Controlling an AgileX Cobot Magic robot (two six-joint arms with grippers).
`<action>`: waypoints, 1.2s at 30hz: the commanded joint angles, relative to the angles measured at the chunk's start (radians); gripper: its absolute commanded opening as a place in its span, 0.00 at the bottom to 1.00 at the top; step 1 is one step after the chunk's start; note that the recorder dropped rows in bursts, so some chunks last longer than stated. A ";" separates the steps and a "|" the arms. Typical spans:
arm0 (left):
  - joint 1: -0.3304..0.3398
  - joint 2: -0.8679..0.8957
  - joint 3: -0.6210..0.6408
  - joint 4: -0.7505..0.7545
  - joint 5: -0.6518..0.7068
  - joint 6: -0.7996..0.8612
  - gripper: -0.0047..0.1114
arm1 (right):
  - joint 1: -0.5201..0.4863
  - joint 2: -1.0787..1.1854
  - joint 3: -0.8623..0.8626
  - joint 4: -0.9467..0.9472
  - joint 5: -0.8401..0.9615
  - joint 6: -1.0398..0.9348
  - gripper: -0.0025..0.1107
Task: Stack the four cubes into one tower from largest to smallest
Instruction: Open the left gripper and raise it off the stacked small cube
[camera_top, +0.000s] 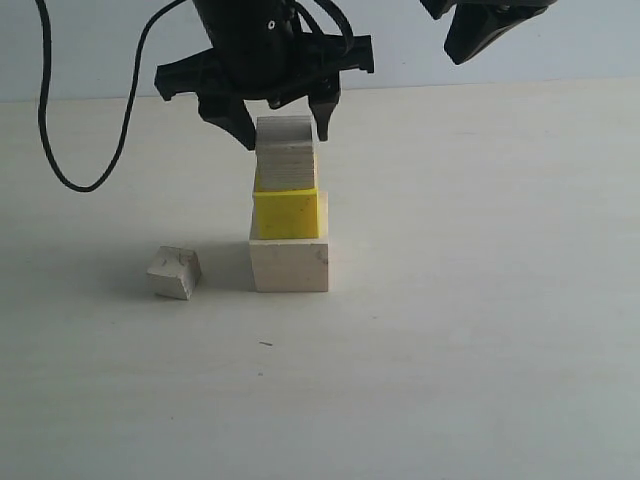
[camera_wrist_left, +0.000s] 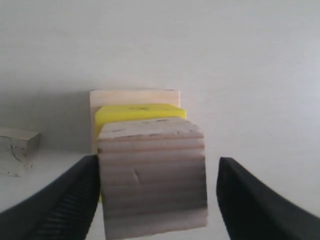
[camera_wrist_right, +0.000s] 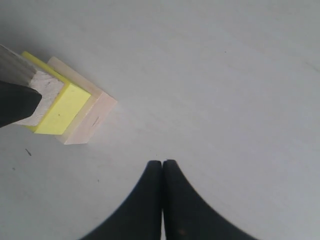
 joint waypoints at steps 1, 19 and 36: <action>-0.001 -0.020 -0.012 0.011 -0.001 0.015 0.61 | -0.006 -0.006 0.007 0.009 -0.006 -0.007 0.02; -0.001 -0.110 -0.012 0.054 -0.001 0.055 0.69 | -0.006 -0.006 0.007 0.009 -0.002 -0.009 0.02; 0.098 -0.361 0.294 0.192 -0.001 0.138 0.69 | -0.006 -0.006 0.007 0.009 0.010 -0.018 0.02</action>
